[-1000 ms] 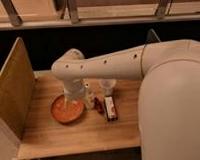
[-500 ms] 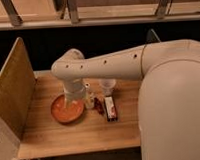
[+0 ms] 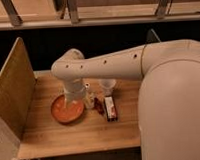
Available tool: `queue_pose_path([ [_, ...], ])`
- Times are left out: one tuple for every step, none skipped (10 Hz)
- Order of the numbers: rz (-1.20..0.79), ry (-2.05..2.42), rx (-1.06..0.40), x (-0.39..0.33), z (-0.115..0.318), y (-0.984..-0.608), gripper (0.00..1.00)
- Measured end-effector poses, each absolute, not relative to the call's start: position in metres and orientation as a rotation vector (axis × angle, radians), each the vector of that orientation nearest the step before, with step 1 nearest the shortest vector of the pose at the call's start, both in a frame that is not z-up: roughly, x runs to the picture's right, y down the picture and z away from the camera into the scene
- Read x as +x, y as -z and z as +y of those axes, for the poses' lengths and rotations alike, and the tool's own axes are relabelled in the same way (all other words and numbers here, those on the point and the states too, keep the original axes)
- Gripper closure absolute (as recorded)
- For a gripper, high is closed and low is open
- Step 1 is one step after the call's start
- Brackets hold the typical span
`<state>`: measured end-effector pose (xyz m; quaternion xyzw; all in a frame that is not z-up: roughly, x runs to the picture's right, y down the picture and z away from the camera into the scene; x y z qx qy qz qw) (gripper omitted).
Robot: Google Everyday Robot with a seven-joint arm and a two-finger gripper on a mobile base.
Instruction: Knock the bottle over
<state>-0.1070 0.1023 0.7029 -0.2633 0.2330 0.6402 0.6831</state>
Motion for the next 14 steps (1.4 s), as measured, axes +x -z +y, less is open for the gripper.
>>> queue_pose_path([
  [0.522, -1.436, -0.590, -0.107, 0.102, -0.703, 0.45],
  [0.522, -1.435, -0.590, -0.107, 0.102, -0.703, 0.55],
  [0.522, -1.436, -0.590, -0.107, 0.102, -0.703, 0.66],
  [0.522, -1.436, -0.590, -0.107, 0.102, -0.703, 0.74],
  [0.522, -1.436, -0.590, -0.107, 0.102, -0.703, 0.86],
  [0.522, -1.436, -0.590, -0.107, 0.102, -0.703, 0.95],
  [0.523, -1.435, -0.591, -0.107, 0.102, -0.703, 1.00],
  [0.531, -1.437, -0.600, -0.107, 0.105, -0.706, 1.00],
  [0.568, -1.448, -0.614, -0.100, 0.111, -0.716, 1.00],
  [0.607, -1.458, -0.624, -0.092, 0.116, -0.727, 1.00],
  [0.654, -1.467, -0.635, -0.082, 0.121, -0.741, 1.00],
  [0.691, -1.471, -0.642, -0.075, 0.122, -0.754, 1.00],
  [0.718, -1.473, -0.648, -0.071, 0.120, -0.766, 1.00],
  [0.736, -1.471, -0.654, -0.069, 0.119, -0.775, 1.00],
])
